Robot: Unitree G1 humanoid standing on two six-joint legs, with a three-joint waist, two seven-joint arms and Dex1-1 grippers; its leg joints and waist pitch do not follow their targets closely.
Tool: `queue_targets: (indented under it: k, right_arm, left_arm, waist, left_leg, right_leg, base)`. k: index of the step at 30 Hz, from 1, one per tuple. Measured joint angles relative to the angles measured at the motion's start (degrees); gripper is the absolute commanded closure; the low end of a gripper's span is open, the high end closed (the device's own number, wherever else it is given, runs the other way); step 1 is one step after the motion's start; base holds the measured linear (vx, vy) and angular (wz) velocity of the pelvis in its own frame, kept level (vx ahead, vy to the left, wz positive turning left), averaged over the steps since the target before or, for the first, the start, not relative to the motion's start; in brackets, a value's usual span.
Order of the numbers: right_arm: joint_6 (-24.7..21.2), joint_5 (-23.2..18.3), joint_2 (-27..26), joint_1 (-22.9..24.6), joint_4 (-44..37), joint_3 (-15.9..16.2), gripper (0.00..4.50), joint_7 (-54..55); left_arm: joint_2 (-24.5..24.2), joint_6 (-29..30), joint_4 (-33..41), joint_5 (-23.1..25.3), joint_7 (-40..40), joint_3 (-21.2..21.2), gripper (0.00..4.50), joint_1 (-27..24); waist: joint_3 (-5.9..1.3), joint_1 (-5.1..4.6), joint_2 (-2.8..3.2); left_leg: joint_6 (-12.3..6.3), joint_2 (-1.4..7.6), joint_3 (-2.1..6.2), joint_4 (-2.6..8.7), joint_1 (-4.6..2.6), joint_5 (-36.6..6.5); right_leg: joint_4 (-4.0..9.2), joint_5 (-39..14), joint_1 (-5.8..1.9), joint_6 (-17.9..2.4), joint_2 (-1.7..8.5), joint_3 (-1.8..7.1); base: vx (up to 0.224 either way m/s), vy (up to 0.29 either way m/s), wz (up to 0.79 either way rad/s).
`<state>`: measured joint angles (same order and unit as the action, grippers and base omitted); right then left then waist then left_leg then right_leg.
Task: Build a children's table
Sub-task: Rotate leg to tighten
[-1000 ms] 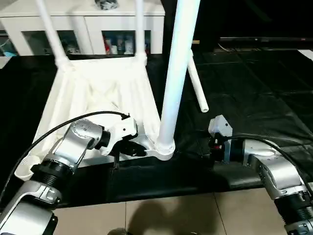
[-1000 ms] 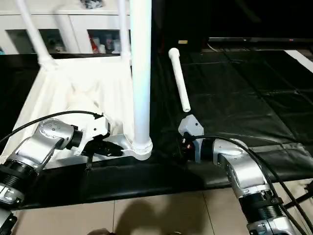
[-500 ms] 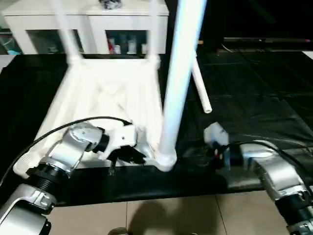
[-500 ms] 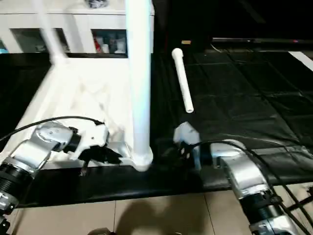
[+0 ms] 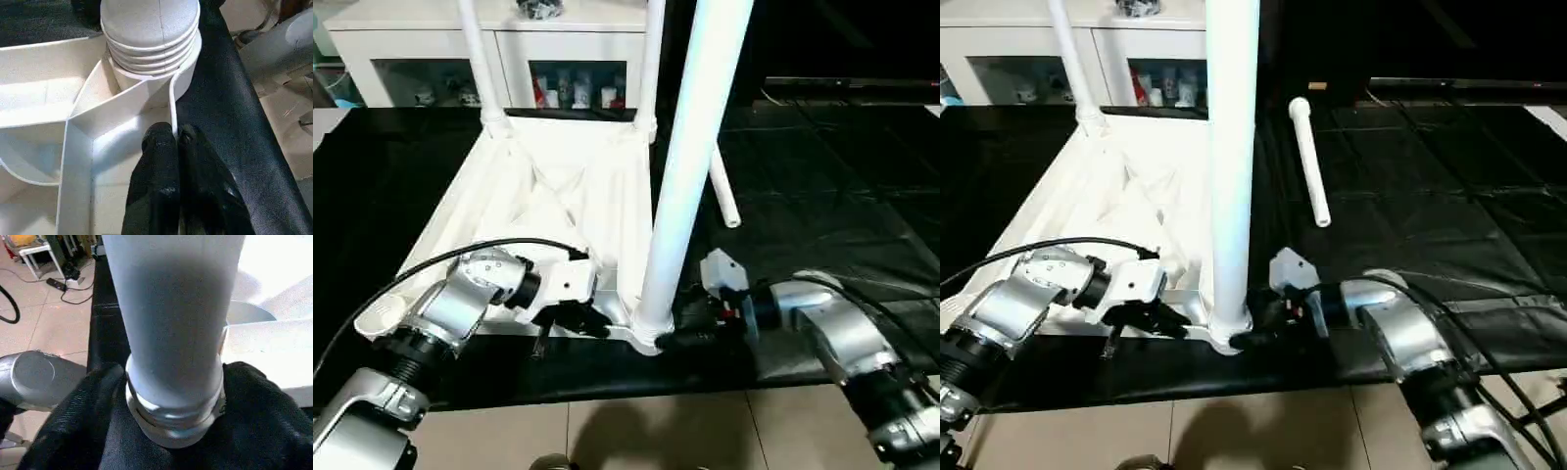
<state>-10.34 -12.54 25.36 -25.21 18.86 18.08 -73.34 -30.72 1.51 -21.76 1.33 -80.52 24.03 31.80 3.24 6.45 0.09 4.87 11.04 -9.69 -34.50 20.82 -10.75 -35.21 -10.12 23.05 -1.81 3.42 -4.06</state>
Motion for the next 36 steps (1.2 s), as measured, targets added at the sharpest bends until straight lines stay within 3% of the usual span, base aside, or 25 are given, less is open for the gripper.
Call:
queue_targets:
  k: [6, 17, 20, 24, 26, 29, 33, 36]
  right_arm:
    - [0.96, 0.08, -0.01, -0.03, 0.43, -0.01, 1.72, -0.14]
    - [1.56, 0.21, -0.1, 0.12, 0.6, -0.05, 1.76, -0.03]
    - [0.46, 0.46, -1.73, 2.49, 0.21, -2.6, 1.76, 5.26]
    - [-0.8, 1.89, -4.09, 2.94, 1.29, -4.81, 1.76, 13.06]
    - [-0.75, 4.14, -9.71, 0.68, 6.45, -7.83, 1.77, 25.52]
    - [-0.8, 5.35, -14.02, -1.6, 10.17, -9.52, 1.78, 35.6]
    - [-0.73, 6.13, -19.65, -5.77, 15.56, -11.56, 1.78, 45.83]
    - [-0.04, 6.6, -21.67, -7.97, 18.06, -11.85, 1.78, 49.8]
  left_arm:
    - [0.03, 0.0, 0.11, 0.08, -0.1, 0.1, 4.5, 0.0]
    - [0.71, 0.88, 0.08, 0.08, 0.24, -0.09, 4.5, 0.01]
    - [3.83, 3.5, -2.52, 0.37, 4.99, -1.92, 4.5, 0.29]
    - [7.15, 7.33, -5.15, 0.96, 10.95, -3.27, 4.5, 1.34]
    - [11.82, 12.97, -9.31, 2.95, 20.19, -5.0, 4.5, 4.49]
    - [15.46, 17.45, -10.26, 3.4, 27.27, -6.13, 4.5, 5.6]
    - [18.15, 22.04, -10.37, 3.81, 33.77, -8.21, 4.5, 6.76]
    - [18.44, 22.65, -10.36, 4.13, 35.53, -9.1, 4.5, 7.24]
  waist:
    - [0.0, 0.0, 0.0]
    - [-0.01, 0.02, 0.02]
    - [-0.14, 0.1, 0.21]
    - [-0.13, -0.89, 0.22]
    - [-0.1, -2.33, 0.27]
    - [-0.07, -4.42, 0.33]
    - [-0.07, -5.44, 0.3]
    - [-0.08, -5.42, 0.28]
  left_leg:
    - [-0.01, 0.0, 0.0, 0.0, 0.0, -0.01]
    - [-0.01, 0.0, 0.0, 0.0, -0.01, -0.01]
    - [-0.08, -0.02, -0.09, -0.02, -0.37, 0.05]
    - [-0.1, -0.03, -0.11, 0.0, -0.85, 0.06]
    - [-0.09, -0.04, -0.1, -0.03, -0.87, 0.06]
    - [-0.09, -0.06, 0.04, -0.01, -0.68, 0.06]
    - [-0.03, -0.04, 0.1, 0.02, -0.43, 0.1]
    - [0.04, -0.05, 0.09, 0.1, -0.15, 0.09]
  right_leg:
    - [0.01, 0.0, 0.0, 0.0, 0.0, 0.0]
    - [0.01, 0.0, -0.01, 0.0, 0.0, 0.0]
    - [0.0, -0.02, -0.39, 0.03, 0.03, 0.1]
    - [0.16, -0.25, -0.77, 0.42, 0.02, 0.11]
    - [0.27, -0.26, -0.77, 0.43, 0.03, 0.06]
    - [0.54, -0.26, -0.69, 0.44, 0.08, -0.15]
    - [0.52, -0.09, -0.18, 0.27, 0.04, -0.2]
    - [0.46, 0.75, 0.15, 0.0, 0.03, -0.16]
  base:
    - [0.0, 0.0, 0.0]
    - [0.0, 0.0, 0.0]
    - [0.0, 0.0, 0.0]
    - [0.0, 0.0, 0.0]
    - [-0.028, 0.005, -0.04]
    - [-0.036, 0.011, -0.09]
    - [0.0, 0.0, 0.0]
    - [0.0, 0.0, 0.0]
